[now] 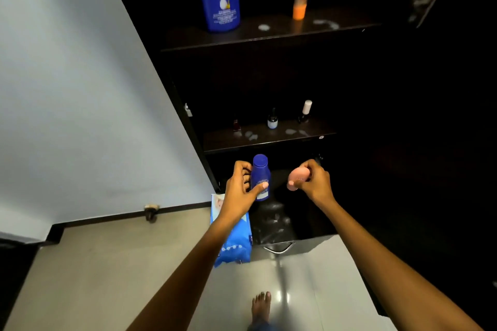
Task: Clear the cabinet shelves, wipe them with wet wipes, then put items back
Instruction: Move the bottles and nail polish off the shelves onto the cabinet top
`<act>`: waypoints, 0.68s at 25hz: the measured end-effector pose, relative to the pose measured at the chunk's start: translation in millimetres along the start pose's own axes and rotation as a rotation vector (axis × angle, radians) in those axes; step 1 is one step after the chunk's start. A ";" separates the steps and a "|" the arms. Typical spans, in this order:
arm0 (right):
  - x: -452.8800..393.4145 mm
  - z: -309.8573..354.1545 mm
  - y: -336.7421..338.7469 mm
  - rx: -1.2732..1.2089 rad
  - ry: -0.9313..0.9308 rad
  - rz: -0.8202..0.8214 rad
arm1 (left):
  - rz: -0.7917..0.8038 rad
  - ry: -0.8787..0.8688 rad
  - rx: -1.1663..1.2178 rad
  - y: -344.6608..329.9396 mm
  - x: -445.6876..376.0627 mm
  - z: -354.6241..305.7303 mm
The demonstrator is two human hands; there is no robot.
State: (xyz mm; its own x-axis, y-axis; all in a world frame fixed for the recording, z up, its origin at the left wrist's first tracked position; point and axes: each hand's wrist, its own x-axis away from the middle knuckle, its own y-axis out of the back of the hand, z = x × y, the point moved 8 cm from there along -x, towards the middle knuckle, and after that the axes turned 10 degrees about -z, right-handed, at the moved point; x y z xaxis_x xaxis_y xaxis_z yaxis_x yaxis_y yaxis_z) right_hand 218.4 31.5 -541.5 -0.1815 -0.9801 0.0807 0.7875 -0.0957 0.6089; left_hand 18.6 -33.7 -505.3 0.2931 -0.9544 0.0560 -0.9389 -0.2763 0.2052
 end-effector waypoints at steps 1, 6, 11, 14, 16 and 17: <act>-6.7 -10.8 -12.7 0.022 -0.022 0.013 | 0.007 0.025 0.001 -1.5 -5.1 11.1; -25.5 -42.4 -58.6 0.150 -0.074 0.092 | 0.042 0.042 -0.042 -7.2 -24.8 46.9; -37.2 -52.7 -79.1 0.286 -0.032 0.156 | 0.088 -0.045 -0.122 -14.6 -42.8 63.4; -37.2 -59.7 -84.8 0.329 -0.015 0.194 | 0.079 -0.085 -0.172 -17.3 -51.0 74.7; -35.6 -65.2 -85.7 0.338 -0.015 0.205 | 0.070 -0.090 -0.193 -20.0 -54.7 81.7; -35.7 -67.3 -86.3 0.341 -0.010 0.210 | 0.068 -0.090 -0.198 -22.0 -57.4 85.1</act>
State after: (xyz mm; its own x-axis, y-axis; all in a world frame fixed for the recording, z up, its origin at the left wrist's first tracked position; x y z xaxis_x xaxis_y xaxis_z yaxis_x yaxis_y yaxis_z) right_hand 196.6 63.1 -650.1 -0.0446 -0.9702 0.2381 0.5677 0.1715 0.8052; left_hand 7.1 17.5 -596.2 0.2050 -0.9787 -0.0098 -0.8994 -0.1924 0.3925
